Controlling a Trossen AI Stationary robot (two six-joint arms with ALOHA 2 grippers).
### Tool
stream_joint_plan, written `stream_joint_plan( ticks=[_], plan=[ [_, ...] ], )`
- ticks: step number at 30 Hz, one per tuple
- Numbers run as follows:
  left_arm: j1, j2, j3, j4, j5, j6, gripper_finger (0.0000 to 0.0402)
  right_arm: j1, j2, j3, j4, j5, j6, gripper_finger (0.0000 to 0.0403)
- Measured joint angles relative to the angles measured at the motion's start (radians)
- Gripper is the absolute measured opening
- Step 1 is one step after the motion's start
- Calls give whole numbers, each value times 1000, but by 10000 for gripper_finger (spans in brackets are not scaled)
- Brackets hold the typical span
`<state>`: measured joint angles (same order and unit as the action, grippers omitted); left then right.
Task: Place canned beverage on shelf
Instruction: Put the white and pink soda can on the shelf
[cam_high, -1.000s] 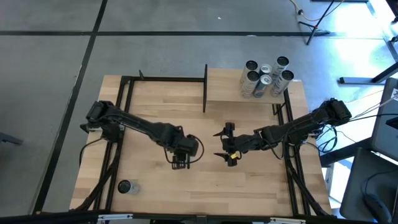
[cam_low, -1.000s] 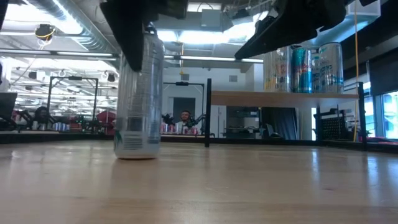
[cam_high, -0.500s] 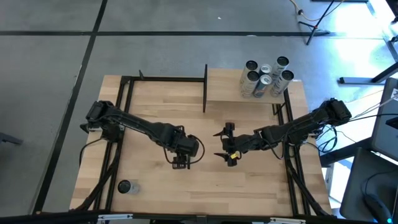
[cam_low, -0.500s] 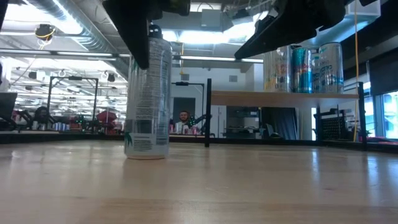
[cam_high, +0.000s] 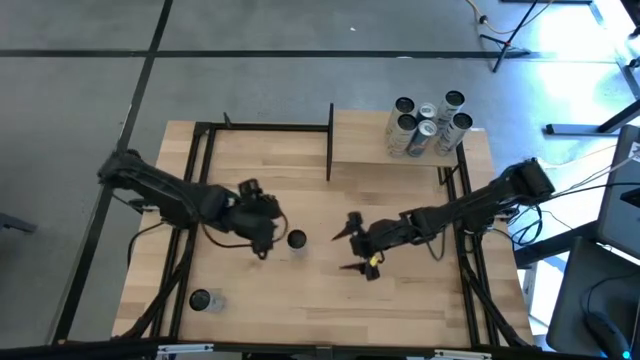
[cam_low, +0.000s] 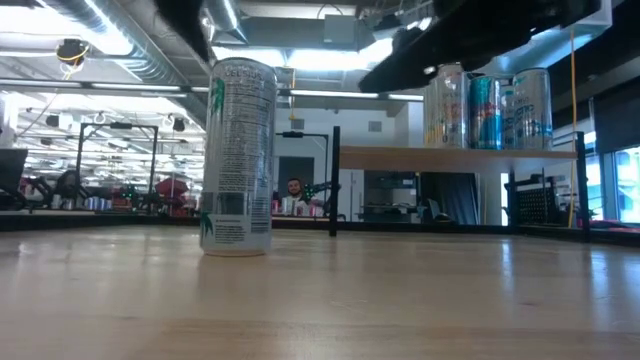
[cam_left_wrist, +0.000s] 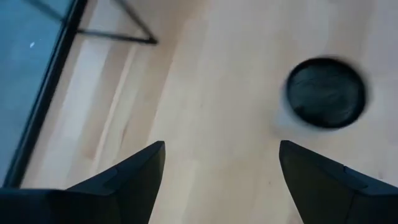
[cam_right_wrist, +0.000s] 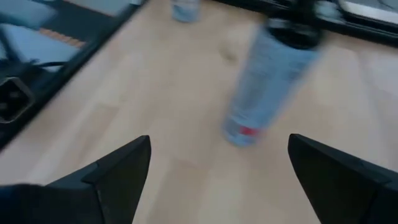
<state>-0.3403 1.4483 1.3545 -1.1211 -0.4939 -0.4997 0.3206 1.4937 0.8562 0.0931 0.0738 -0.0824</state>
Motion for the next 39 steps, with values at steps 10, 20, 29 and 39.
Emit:
stream_joint_plan(
  ticks=[10, 20, 29, 39],
  plan=[
    [-27, -217, -493, 508, -186, -41, 300, 0, 214, 28, 326, -136, -93, 363],
    [-8, -216, -657, 936, -143, 99, 300, 0, 300, 117, 329, -146, -106, 363],
    [-23, -199, -663, 978, -111, 109, 300, -4, 327, 134, 387, -125, -106, 363],
    [-24, -116, -663, 1013, -97, 107, 300, -40, 333, 135, 400, -96, -59, 362]
  ],
)
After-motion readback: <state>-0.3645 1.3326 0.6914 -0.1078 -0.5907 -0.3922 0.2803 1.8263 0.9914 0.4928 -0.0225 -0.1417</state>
